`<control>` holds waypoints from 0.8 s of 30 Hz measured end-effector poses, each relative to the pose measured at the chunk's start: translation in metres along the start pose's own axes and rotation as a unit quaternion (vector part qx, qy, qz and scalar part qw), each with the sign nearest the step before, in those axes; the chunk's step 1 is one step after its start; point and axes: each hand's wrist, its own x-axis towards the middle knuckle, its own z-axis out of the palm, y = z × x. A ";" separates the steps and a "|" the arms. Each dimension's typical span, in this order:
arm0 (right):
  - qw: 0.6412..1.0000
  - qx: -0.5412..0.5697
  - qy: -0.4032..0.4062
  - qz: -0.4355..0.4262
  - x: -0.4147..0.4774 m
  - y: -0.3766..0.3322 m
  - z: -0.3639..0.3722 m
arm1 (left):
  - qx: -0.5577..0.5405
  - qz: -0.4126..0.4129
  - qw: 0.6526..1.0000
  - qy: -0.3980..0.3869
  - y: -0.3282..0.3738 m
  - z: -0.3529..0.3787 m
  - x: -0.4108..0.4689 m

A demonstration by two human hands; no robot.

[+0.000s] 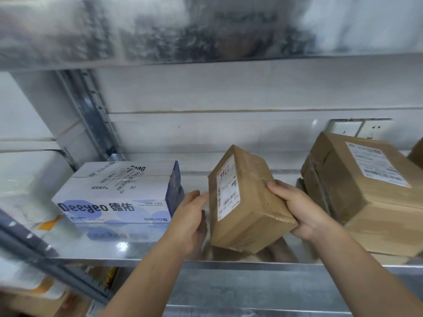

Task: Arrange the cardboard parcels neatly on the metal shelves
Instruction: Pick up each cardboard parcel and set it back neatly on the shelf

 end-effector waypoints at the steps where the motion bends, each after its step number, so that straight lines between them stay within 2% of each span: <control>1: 1.000 0.006 0.004 -0.003 -0.001 0.000 -0.003 | -0.006 -0.016 1.000 0.005 0.000 -0.002 -0.001; 4: 1.000 0.012 0.019 -0.014 -0.004 0.001 -0.006 | -0.040 -0.053 0.998 -0.015 -0.002 -0.003 -0.005; 7: 0.997 -0.001 0.052 -0.054 -0.005 0.001 -0.004 | -0.045 -0.030 0.998 -0.041 -0.001 -0.001 -0.003; 11: 0.979 -0.137 0.094 -0.114 -0.008 0.007 0.008 | -0.054 0.018 0.997 -0.050 0.004 0.002 -0.005; 14: 0.969 -0.176 0.117 -0.125 -0.008 0.016 0.018 | -0.054 0.039 0.995 -0.068 0.004 0.004 -0.008; 20: 0.997 -0.030 0.049 -0.050 -0.010 0.031 0.039 | -0.062 0.078 0.991 -0.092 -0.007 0.008 -0.016; 24: 0.997 0.024 0.027 -0.073 -0.003 0.039 0.047 | -0.060 0.103 0.991 -0.059 -0.008 0.009 -0.015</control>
